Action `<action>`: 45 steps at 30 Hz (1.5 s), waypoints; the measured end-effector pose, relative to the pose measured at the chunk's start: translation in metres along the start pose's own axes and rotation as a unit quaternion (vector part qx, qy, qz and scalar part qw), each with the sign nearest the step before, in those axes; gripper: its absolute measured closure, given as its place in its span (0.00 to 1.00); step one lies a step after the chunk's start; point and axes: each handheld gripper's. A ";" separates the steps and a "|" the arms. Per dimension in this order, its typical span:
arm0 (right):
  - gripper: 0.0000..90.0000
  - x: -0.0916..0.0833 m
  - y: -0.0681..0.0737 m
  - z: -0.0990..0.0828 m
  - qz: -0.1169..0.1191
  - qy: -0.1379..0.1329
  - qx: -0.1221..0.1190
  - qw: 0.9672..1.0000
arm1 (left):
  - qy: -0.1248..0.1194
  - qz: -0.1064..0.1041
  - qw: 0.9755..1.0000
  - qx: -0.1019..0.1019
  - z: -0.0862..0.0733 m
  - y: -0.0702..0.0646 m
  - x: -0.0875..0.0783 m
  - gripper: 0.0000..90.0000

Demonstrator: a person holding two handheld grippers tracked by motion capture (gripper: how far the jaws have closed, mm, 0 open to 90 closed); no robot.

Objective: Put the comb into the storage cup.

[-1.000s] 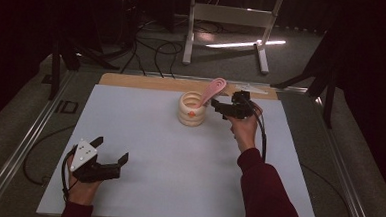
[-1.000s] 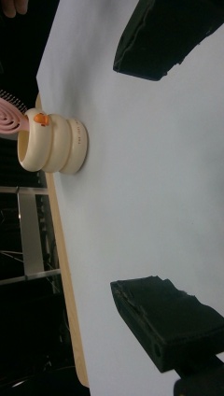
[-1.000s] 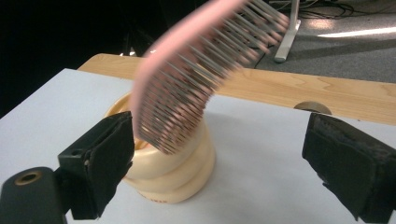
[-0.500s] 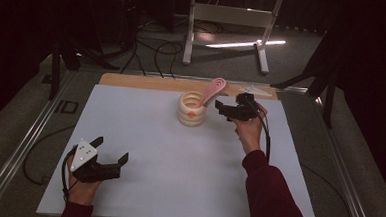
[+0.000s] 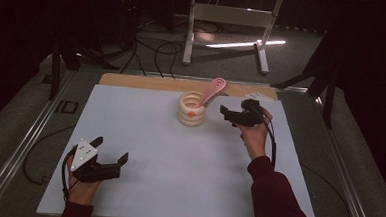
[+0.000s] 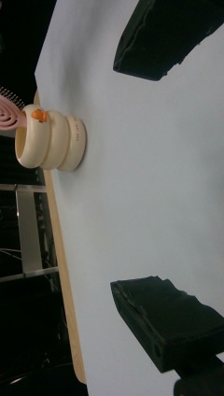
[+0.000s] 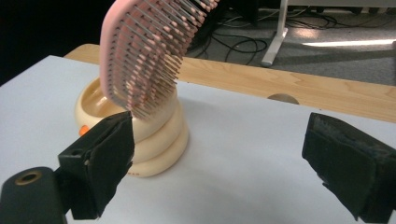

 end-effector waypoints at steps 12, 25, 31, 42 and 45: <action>0.10 -0.019 -0.002 -0.016 0.010 -0.018 0.004 1.000 | 0.004 0.006 1.000 -0.002 -0.001 0.002 0.000 0.00; 0.10 -0.038 0.007 -0.044 -0.004 -0.019 -0.047 0.999 | 0.007 0.007 1.000 -0.006 -0.001 0.005 0.001 0.00; 0.10 -0.050 0.015 -0.057 -0.010 -0.007 -0.076 0.997 | 0.013 0.009 1.000 -0.006 -0.001 0.006 0.001 0.00; 0.10 -0.070 0.020 -0.075 -0.010 -0.016 -0.083 0.996 | 0.013 0.015 1.000 -0.004 0.000 0.008 0.001 0.00; 0.10 -0.075 0.023 -0.081 -0.013 -0.025 -0.090 0.996 | 0.011 0.015 1.000 -0.004 0.000 0.008 0.001 0.00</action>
Point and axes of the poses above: each handheld gripper's, and its own axes: x roughly forward along the jaws, z roughly out of its top, y roughly to its left, and after that the axes turned 1 degree about -x, right-handed
